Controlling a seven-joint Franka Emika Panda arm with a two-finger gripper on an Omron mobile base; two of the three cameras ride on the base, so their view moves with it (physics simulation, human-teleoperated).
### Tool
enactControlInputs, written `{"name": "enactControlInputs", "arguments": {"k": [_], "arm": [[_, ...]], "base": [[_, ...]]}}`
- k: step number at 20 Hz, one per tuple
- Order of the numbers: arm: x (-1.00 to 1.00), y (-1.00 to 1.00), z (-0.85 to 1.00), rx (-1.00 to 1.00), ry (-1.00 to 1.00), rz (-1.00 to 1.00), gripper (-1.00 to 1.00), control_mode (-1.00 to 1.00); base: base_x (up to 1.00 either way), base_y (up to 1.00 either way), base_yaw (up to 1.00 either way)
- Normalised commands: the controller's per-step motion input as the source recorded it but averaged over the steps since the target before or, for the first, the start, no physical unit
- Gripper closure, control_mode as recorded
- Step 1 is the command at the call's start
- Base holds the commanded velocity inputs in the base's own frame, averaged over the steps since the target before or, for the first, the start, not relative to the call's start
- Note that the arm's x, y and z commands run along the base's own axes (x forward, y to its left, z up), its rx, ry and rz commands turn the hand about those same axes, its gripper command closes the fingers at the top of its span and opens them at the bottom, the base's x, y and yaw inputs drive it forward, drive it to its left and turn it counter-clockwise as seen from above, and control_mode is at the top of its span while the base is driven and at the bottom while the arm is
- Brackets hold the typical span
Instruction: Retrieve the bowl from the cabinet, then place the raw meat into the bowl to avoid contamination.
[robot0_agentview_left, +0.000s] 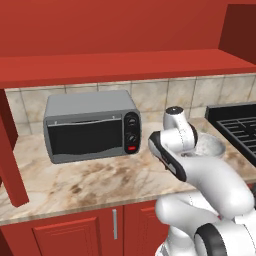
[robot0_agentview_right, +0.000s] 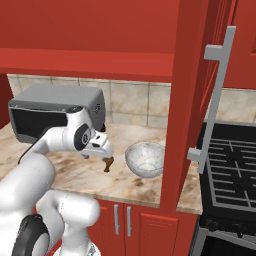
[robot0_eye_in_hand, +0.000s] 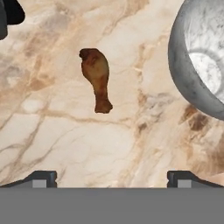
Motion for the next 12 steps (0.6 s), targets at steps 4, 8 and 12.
{"name": "enactControlInputs", "arguments": {"k": [4, 8, 12], "arm": [[0.31, -0.15, -0.06, 0.00, 0.00, 0.00, -1.00, -1.00], [0.41, -0.08, -0.17, 0.00, -0.03, 0.00, -1.00, -1.00], [0.33, 0.00, -0.14, 0.00, -0.05, 0.00, -1.00, -1.00]], "base": [[0.00, 0.00, 0.00], [0.00, 0.00, 0.00], [0.00, 0.00, 0.00]]}}
